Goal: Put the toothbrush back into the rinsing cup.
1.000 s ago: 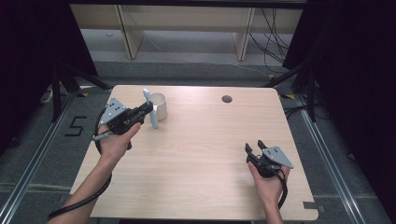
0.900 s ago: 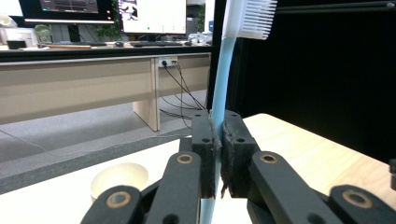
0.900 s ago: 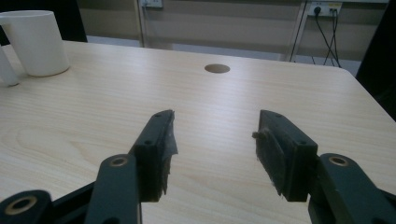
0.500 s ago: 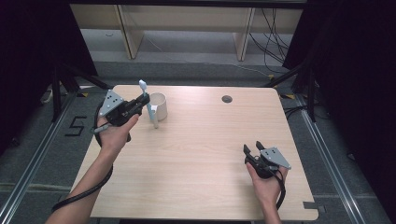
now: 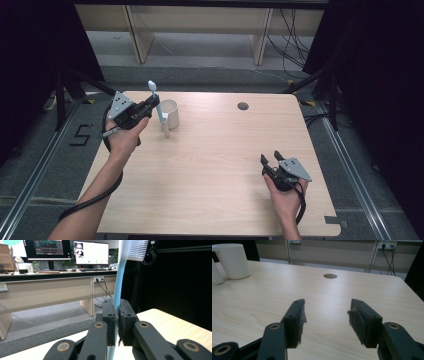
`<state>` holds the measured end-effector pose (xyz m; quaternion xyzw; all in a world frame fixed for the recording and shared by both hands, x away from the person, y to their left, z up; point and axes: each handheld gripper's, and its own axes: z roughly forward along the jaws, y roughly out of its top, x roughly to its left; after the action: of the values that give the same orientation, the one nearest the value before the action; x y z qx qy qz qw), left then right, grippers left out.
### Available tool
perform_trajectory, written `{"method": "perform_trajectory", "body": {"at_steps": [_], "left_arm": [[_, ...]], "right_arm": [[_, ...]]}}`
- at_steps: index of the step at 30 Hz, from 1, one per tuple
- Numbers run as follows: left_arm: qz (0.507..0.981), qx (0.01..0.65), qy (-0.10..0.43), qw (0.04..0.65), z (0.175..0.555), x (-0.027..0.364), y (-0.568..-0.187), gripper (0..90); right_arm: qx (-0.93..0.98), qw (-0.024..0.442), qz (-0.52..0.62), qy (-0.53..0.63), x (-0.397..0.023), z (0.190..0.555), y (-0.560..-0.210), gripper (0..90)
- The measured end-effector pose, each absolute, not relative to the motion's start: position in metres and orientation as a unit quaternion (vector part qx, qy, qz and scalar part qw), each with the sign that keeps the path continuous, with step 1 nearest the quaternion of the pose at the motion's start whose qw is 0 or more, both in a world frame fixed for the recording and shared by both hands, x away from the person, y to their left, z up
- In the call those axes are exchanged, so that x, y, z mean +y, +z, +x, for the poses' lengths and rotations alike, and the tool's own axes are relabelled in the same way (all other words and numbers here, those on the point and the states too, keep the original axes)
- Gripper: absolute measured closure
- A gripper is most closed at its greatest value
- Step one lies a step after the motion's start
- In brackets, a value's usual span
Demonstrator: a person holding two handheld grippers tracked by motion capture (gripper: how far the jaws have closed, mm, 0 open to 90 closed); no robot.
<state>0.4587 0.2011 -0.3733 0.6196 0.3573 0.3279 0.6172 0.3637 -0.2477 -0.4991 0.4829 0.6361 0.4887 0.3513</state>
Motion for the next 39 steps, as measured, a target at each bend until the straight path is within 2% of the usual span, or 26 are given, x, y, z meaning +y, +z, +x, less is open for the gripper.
{"method": "perform_trajectory", "body": {"at_steps": [2, 3, 11, 15, 39], "left_arm": [[0.618, 0.357, 0.328, 0.619, 0.461, 0.2, -0.373, 84.5], [0.618, 0.357, 0.327, 0.619, 0.462, 0.2, -0.373, 84.5], [0.619, 0.353, 0.334, 0.617, 0.472, 0.198, -0.374, 84.5], [0.618, 0.355, 0.333, 0.617, 0.475, 0.198, -0.375, 84.5], [0.621, 0.364, 0.339, 0.606, 0.49, 0.197, -0.393, 84.4]], "right_arm": [[0.638, 0.362, 0.478, 0.483, -0.249, 0.364, -0.498, 47.3], [0.633, 0.351, 0.492, 0.485, -0.247, 0.362, -0.498, 47.3], [0.636, 0.351, 0.488, 0.484, -0.248, 0.362, -0.498, 47.9], [0.637, 0.369, 0.476, 0.48, -0.25, 0.363, -0.497, 46.8], [0.632, 0.354, 0.491, 0.483, -0.248, 0.362, -0.497, 45.3]]}}
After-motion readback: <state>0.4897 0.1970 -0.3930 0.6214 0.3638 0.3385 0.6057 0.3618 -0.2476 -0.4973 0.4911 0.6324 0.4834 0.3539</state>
